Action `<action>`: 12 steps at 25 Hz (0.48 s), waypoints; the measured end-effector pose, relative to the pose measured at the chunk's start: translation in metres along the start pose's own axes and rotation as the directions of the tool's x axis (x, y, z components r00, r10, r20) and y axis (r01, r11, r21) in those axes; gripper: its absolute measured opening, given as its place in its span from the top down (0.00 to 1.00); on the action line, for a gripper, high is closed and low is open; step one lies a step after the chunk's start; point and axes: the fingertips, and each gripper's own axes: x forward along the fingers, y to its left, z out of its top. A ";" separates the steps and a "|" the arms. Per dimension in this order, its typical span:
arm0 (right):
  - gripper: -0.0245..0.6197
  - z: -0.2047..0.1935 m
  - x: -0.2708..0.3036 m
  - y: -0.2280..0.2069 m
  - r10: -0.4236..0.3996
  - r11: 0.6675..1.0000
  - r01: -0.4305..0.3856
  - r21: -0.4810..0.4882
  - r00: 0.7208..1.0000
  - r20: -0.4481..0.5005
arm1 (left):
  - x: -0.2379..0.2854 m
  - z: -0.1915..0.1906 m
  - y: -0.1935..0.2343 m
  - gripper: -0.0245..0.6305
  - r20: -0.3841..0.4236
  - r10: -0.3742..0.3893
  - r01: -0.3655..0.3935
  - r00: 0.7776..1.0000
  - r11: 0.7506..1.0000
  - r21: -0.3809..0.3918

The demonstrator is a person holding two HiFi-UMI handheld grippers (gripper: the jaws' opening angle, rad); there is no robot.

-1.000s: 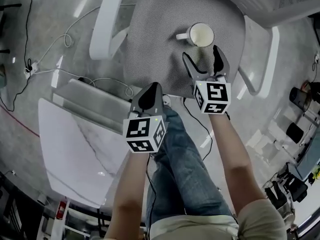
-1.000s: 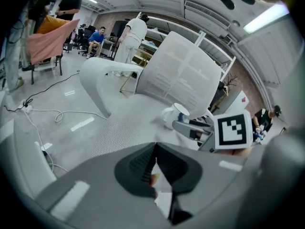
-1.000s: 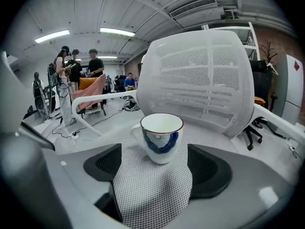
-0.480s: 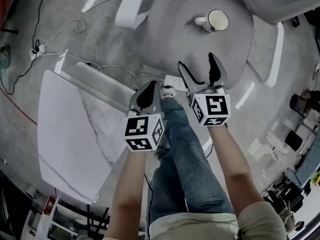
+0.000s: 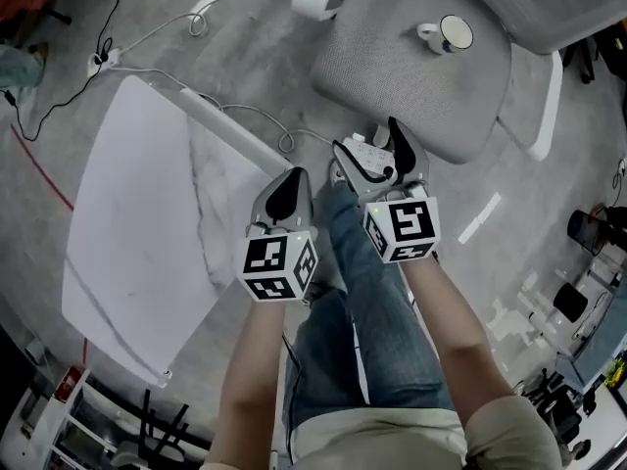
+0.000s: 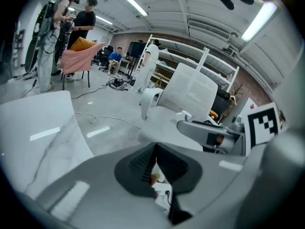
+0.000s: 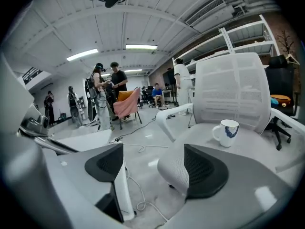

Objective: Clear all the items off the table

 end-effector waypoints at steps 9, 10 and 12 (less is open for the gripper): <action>0.37 -0.001 -0.044 0.072 0.103 0.993 -0.102 -0.056 0.994 0.024 | -0.070 -0.019 0.007 0.95 0.054 0.041 -0.040 0.998 0.999 -0.014; 0.37 -0.001 -0.048 0.080 0.117 0.991 -0.115 -0.065 0.993 0.025 | -0.078 -0.019 0.007 0.95 0.063 0.047 -0.046 0.997 0.999 -0.015; 0.38 0.001 -0.057 0.095 0.144 0.987 -0.141 -0.075 0.989 0.030 | -0.094 -0.018 0.007 0.95 0.085 0.058 -0.056 0.995 0.998 -0.022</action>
